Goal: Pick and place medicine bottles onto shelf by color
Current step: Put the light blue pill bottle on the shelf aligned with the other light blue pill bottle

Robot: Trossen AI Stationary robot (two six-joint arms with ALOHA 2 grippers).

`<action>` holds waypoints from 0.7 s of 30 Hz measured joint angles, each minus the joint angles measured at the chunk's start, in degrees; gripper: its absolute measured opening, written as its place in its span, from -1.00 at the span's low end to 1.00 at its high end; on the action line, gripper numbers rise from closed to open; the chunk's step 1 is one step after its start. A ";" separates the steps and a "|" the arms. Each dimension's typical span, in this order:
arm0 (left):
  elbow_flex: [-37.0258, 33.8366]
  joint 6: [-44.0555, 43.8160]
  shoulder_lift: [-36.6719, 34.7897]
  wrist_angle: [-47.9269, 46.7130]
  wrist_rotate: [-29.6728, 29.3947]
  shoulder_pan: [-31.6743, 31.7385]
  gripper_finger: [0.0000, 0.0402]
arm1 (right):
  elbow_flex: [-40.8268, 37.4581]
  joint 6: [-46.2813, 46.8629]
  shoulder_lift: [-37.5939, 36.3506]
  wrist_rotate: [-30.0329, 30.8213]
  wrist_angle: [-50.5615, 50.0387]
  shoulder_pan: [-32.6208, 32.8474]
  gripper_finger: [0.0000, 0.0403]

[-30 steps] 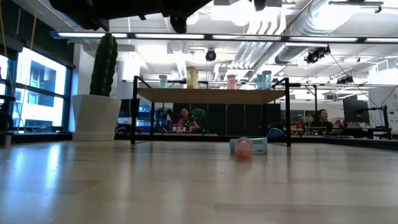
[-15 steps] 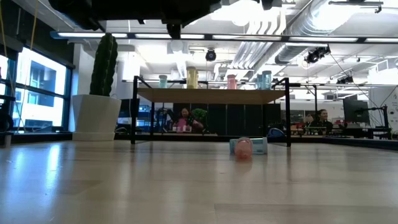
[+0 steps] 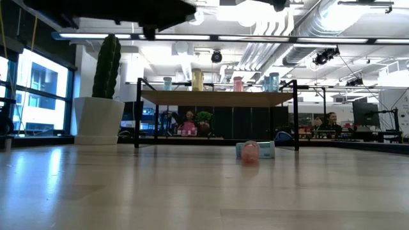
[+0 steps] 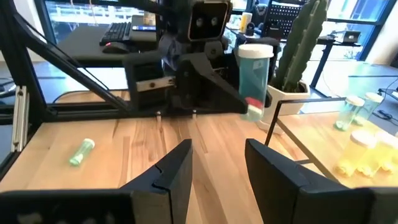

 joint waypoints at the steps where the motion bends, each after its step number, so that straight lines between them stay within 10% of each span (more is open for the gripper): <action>1: -1.02 0.00 -1.13 -0.24 -1.20 0.00 -0.56 | 0.00 0.01 0.00 -0.01 -0.04 -0.05 -0.30; 21: -14.90 3.85 -20.76 -1.78 -17.92 0.04 -0.56 | 0.00 0.00 1.83 0.12 0.26 -6.72 -0.30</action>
